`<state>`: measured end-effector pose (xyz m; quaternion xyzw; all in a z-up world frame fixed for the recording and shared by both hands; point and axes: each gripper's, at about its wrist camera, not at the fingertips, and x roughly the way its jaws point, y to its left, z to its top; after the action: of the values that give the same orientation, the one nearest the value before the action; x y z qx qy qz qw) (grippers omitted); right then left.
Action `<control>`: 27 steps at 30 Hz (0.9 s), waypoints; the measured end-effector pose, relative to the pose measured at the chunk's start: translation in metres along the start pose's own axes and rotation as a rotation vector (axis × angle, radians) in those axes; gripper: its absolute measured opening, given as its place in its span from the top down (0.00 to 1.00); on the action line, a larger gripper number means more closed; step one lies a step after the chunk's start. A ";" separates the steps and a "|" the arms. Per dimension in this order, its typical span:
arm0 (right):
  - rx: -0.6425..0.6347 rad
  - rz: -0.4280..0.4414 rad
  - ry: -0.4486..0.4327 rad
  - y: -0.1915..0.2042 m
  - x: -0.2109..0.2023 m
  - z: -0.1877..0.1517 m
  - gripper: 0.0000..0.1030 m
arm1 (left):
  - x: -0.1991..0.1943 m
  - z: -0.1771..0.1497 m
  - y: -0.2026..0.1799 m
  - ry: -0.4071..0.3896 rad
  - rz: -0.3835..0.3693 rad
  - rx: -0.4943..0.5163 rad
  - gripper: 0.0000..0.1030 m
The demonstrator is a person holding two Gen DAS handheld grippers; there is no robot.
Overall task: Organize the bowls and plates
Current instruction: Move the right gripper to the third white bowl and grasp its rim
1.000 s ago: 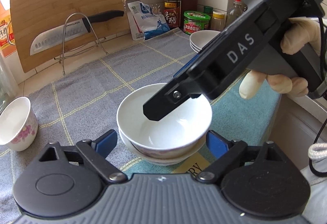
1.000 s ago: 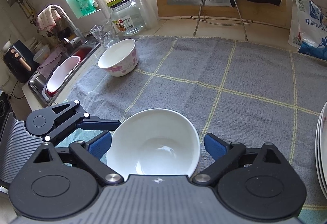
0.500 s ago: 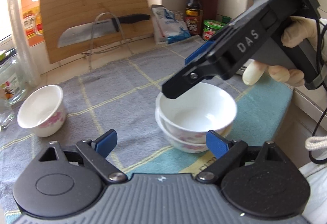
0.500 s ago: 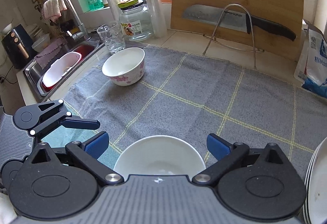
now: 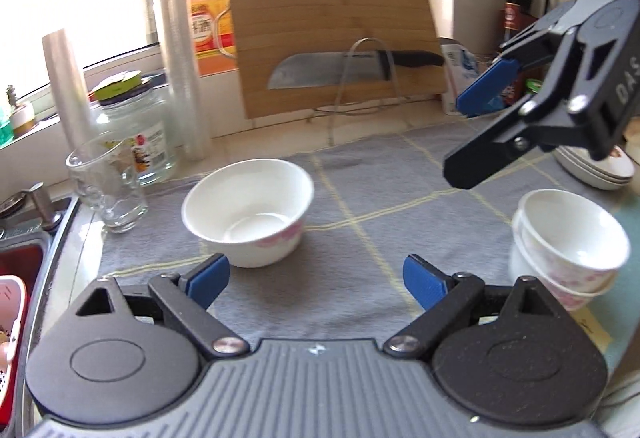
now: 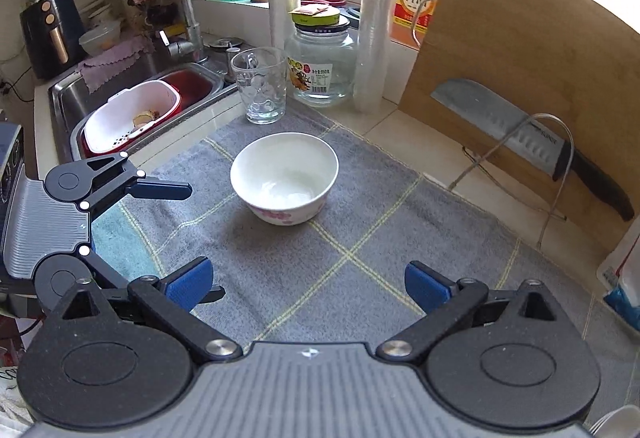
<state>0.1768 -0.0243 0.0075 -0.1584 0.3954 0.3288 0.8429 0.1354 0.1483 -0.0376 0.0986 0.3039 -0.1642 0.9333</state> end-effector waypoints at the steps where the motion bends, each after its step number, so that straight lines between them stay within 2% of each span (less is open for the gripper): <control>1: -0.013 -0.006 0.002 0.003 0.004 0.005 0.00 | 0.003 0.000 0.004 0.003 0.005 -0.002 0.09; 12: -0.043 0.029 0.017 0.005 0.048 0.047 0.00 | 0.038 0.000 0.039 0.003 0.031 -0.043 0.09; 27: -0.021 0.135 0.084 -0.014 0.118 0.076 0.01 | 0.066 0.003 0.057 0.020 -0.028 -0.077 0.09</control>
<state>0.2847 0.0558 -0.0353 -0.1540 0.4365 0.3822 0.7998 0.2081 0.1839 -0.0697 0.0601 0.3207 -0.1644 0.9309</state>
